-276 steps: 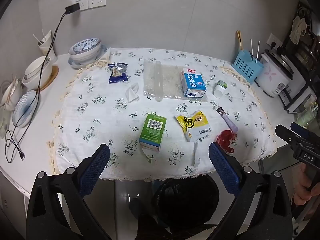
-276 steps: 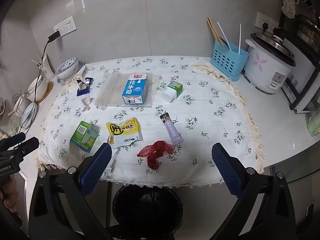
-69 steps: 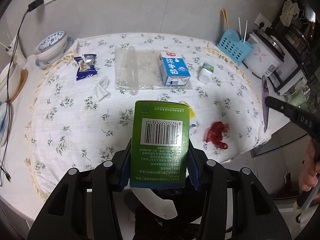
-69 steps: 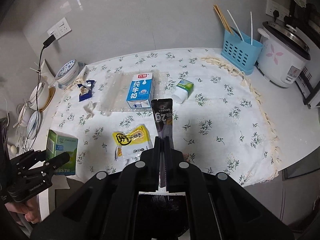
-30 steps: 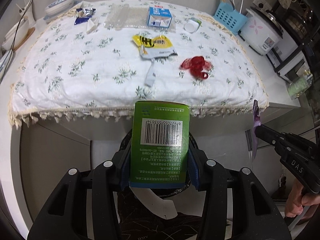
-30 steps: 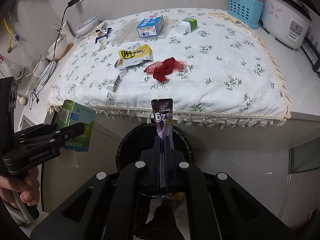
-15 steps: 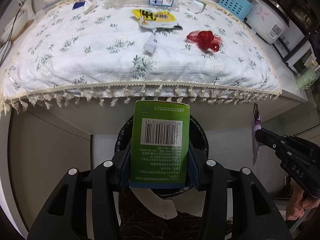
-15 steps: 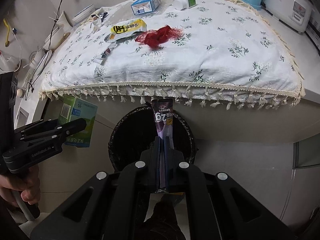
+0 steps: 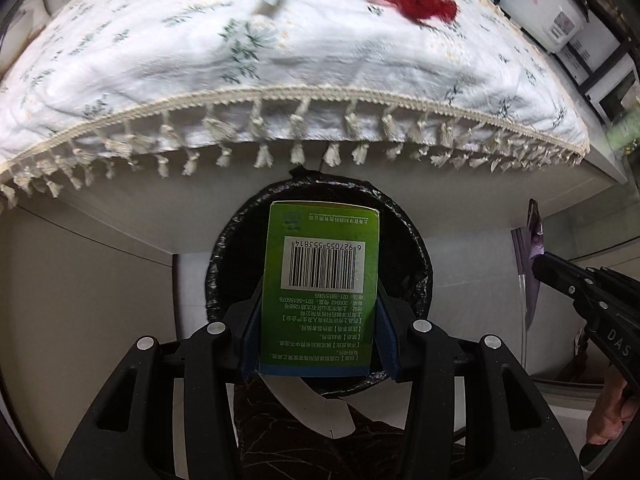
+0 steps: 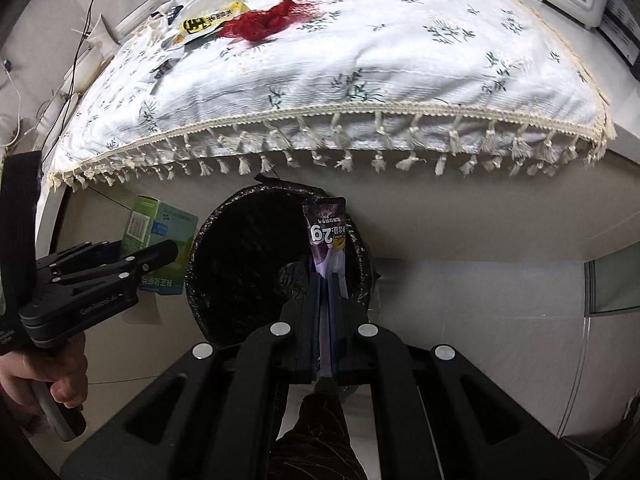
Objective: Collect trash
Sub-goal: 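Open the left tool over the bin while the right tool releases the purple tube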
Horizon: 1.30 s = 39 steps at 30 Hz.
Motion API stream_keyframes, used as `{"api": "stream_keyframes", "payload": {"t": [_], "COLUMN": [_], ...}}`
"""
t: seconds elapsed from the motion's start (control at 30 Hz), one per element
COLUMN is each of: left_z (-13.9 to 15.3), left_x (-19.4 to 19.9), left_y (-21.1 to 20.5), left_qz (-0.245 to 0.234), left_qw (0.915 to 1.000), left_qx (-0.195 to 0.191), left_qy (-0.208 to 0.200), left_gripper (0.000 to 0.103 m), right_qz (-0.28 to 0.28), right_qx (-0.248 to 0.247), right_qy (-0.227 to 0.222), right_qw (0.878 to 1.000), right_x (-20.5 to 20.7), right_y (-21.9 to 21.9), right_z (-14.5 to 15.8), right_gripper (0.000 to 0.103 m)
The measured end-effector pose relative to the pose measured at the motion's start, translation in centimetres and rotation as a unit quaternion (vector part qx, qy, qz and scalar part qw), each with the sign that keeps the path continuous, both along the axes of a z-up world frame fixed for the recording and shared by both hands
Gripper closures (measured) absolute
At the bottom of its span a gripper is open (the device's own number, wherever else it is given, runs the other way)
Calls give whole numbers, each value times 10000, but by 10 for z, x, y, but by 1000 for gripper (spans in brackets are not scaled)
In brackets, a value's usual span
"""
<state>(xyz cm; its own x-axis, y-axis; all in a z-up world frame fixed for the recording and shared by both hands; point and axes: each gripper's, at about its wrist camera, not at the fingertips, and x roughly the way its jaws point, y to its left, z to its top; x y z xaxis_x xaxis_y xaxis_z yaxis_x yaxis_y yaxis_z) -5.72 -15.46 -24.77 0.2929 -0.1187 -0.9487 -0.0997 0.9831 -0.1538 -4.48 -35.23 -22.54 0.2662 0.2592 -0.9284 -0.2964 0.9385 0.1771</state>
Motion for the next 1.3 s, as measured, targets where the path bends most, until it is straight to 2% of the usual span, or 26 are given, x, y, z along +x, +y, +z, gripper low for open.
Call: {"api": "stream_keyframes", "payload": {"t": [0.4, 0.7, 0.77, 0.9, 1.07, 1.13, 1.3], "left_z": [-32, -41, -40, -28, -11, -5, 7], "left_x": [11, 11, 11, 9, 5, 2, -1], "left_y": [-41, -39, -34, -21, -3, 7, 25], "left_qz": [-528, -516, -443, -306, -63, 101, 273], "left_qw": [9985, 9984, 9988, 9995, 9999, 9998, 9992], "left_qx": [-3, 48, 101, 68, 58, -39, 19], "left_qy": [162, 209, 180, 91, -67, -139, -278], "left_gripper": [57, 55, 47, 38, 14, 8, 6], "right_qz": [-211, -245, -228, -155, -34, 36, 196], "right_qx": [-79, -126, -115, -99, -71, -85, -93], "right_qy": [32, 174, 170, 167, 183, 191, 213], "right_qw": [9997, 9995, 9995, 9997, 9998, 9998, 9995], "right_x": [-12, -16, -15, -10, -4, -2, 6], "right_y": [-22, -19, -16, -5, 11, 19, 39], "right_z": [0, -10, -10, -11, -13, -15, -18], "right_gripper": [100, 100, 100, 100, 100, 100, 100]}}
